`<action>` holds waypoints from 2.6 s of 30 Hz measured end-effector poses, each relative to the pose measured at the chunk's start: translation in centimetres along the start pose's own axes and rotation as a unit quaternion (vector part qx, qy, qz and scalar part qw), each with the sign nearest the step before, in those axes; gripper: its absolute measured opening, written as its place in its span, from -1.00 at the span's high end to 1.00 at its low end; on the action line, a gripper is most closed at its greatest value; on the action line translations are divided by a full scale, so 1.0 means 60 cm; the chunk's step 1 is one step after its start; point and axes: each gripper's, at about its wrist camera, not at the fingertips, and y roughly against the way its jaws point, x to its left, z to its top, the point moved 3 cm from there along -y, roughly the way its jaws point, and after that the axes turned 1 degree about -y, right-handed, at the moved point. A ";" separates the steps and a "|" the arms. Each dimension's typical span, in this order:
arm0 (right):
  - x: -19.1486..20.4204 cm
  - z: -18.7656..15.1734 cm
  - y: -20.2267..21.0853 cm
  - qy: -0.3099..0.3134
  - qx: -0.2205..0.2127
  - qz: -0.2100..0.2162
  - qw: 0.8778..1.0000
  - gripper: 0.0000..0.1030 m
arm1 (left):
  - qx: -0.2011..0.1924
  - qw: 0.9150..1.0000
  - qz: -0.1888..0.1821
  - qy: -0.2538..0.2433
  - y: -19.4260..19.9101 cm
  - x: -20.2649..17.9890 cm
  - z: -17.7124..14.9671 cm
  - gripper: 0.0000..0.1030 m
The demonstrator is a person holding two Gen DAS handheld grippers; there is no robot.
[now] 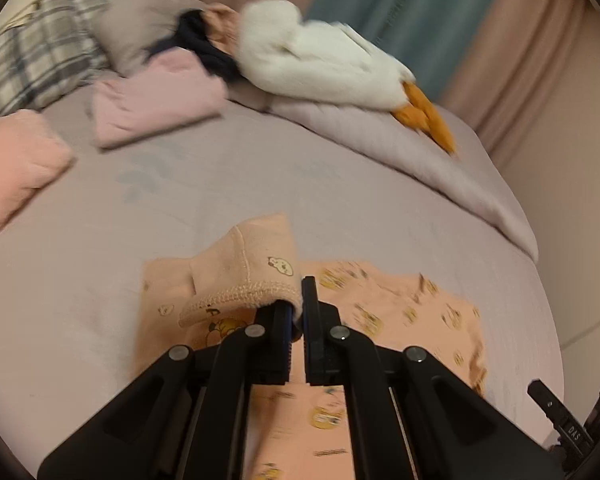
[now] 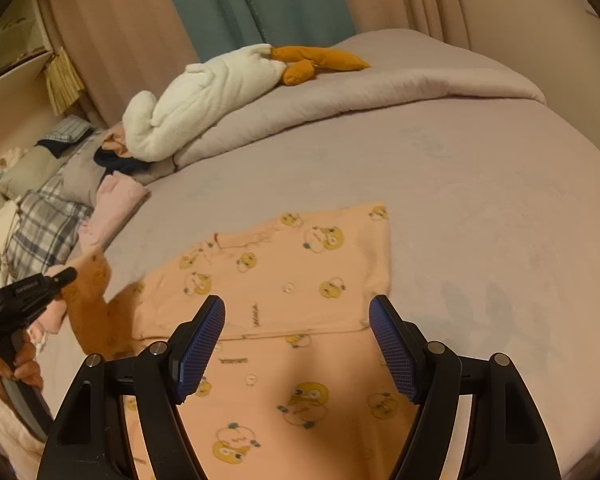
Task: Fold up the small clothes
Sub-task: 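Fold the held sleeve across the romper body and open the left tool, then grasp the leg end of the romper with the right tool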
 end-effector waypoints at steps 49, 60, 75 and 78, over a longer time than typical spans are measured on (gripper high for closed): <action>0.002 -0.004 -0.028 0.013 0.037 0.008 0.999 -0.45 | 0.142 0.971 -0.184 -0.049 -0.055 -0.117 -0.105 -0.99; 0.075 -0.003 -0.055 0.063 0.054 0.026 0.996 -0.45 | 0.134 0.987 -0.094 -0.004 -0.014 -0.001 -0.123 -0.98; 0.259 -0.093 -0.172 0.187 0.159 0.065 0.967 -0.44 | 0.071 0.994 0.049 0.064 0.041 0.144 -0.106 -0.93; 0.269 -0.112 -0.204 0.193 0.178 0.042 0.964 -0.44 | 0.065 0.994 0.067 0.058 0.044 0.149 -0.107 -0.93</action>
